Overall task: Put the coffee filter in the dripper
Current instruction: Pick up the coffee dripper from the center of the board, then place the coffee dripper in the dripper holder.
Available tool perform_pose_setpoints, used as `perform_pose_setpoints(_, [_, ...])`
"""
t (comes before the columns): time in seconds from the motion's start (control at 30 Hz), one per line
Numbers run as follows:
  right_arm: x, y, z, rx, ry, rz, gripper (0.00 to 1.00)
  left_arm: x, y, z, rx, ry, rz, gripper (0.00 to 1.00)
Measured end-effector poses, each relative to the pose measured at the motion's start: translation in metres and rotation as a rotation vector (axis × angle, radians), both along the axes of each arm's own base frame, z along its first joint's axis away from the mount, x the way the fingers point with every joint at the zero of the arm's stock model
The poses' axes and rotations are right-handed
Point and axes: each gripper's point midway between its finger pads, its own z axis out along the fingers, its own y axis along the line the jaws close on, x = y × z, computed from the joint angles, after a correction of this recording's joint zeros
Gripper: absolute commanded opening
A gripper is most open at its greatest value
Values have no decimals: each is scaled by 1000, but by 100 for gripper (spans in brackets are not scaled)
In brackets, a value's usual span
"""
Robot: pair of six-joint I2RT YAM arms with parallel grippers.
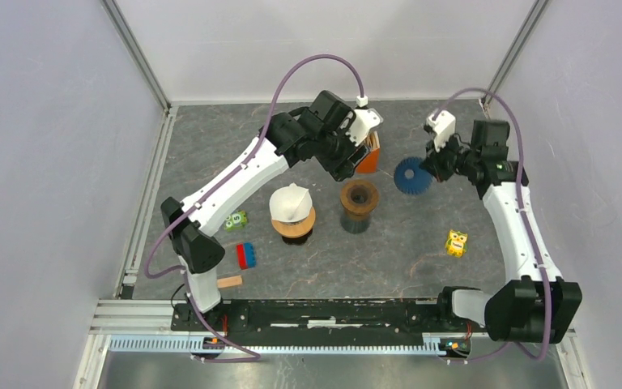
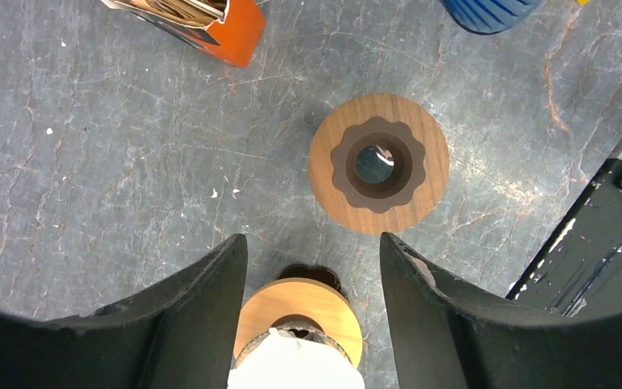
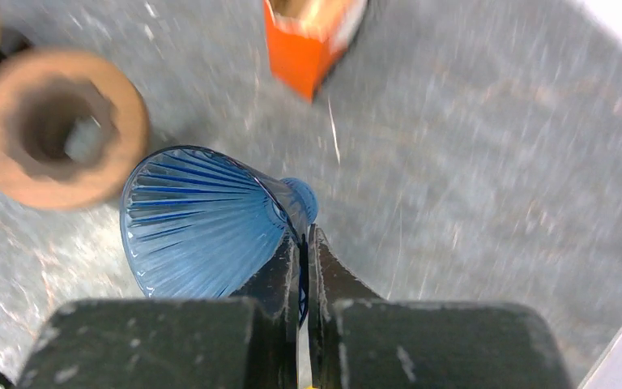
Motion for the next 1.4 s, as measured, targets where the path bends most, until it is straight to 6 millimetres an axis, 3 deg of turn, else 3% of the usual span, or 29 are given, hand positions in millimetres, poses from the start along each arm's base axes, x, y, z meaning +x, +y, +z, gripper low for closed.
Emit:
perform_pose_setpoints(0.1, [13, 31, 50, 42, -89, 86, 0, -2, 4, 7, -22, -15, 1, 65])
perform_pose_setpoints(0.23, [17, 75, 79, 99, -97, 196, 0, -8, 7, 16, -72, -20, -17, 65])
perform_pose_setpoints(0.4, [11, 118, 66, 135, 5, 294, 0, -13, 12, 31, -141, -43, -34, 68])
perform_pose_setpoints(0.53, [-2, 135, 46, 133, 99, 337, 0, -16, 21, 40, -178, -73, -30, 70])
perform_pose_setpoints(0.8, [-15, 141, 39, 126, 149, 360, 0, -17, 29, 39, -212, -104, -22, 71])
perform_pose_setpoints(1.03, [-21, 142, 30, 115, 181, 361, 0, -20, 20, 26, -241, -71, -40, 71])
perform_pose_setpoints(1.4, [-26, 144, 24, 96, 198, 366, 0, -19, 6, 24, -320, -31, -19, 64])
